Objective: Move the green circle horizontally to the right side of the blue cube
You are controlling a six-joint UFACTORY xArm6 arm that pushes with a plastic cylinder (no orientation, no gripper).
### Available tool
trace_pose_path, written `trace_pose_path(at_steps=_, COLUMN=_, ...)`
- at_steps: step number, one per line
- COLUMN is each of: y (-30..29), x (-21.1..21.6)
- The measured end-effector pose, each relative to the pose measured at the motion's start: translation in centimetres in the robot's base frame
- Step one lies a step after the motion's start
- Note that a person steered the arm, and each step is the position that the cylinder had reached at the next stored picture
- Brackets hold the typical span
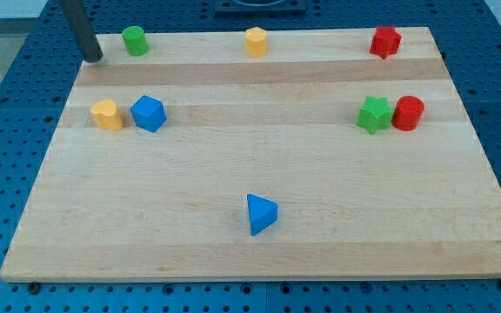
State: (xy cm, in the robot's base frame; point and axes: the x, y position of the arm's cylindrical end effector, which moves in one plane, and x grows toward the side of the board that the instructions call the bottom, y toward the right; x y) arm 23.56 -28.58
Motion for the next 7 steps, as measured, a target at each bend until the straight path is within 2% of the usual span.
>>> trace_pose_path(at_steps=1, y=0.1, x=-4.0)
trace_pose_path(at_steps=2, y=1.1, x=-4.4)
trace_pose_path(at_steps=5, y=8.1, x=-4.3)
trace_pose_path(at_steps=7, y=11.3, x=-0.5)
